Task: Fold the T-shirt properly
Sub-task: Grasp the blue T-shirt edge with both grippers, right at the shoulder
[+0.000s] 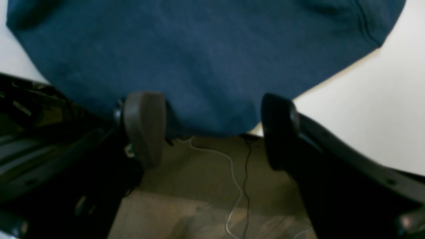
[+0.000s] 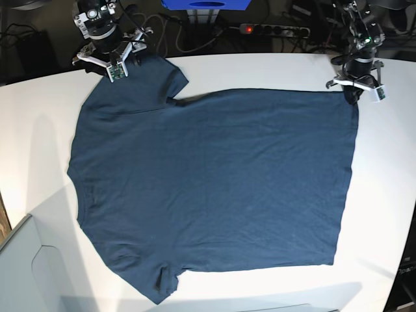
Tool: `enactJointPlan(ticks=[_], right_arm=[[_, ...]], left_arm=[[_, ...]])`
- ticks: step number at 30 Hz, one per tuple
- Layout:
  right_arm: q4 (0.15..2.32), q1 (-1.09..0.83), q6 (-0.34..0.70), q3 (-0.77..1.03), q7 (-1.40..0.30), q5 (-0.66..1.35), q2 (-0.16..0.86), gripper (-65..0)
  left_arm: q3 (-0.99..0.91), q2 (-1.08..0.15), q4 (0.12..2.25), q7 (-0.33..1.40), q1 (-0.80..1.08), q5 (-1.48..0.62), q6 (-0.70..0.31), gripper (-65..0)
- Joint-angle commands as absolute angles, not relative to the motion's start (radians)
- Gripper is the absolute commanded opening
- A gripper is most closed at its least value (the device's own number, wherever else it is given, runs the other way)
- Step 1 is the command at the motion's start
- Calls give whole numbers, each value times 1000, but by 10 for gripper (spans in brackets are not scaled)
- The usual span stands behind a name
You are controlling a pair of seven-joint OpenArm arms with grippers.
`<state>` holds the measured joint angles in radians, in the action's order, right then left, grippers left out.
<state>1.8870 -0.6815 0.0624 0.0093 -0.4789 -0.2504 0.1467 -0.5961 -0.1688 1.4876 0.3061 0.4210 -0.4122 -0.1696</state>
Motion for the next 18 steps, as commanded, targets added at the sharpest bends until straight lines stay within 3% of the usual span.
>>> enactJointPlan(ticks=[1, 4, 9, 13, 18], right_arm=[[1893, -680, 73, 12, -466, -248, 153, -225], [1873, -676, 74, 10, -463, -248, 153, -245], [1856, -664, 234, 39, -469, -248, 148, -333], [1856, -664, 289, 85, -469, -248, 128, -388], [1856, -662, 315, 124, -467, -248, 120, -535]], left_arm=[[-602, -182, 1503, 292, 424, -415, -171, -650], [-602, -182, 1503, 292, 424, -415, -171, -650], [-604, -182, 1503, 292, 424, -414, -171, -650], [-604, -182, 1503, 294, 424, -414, -171, -650], [-604, -182, 1503, 294, 424, -414, -171, -650]])
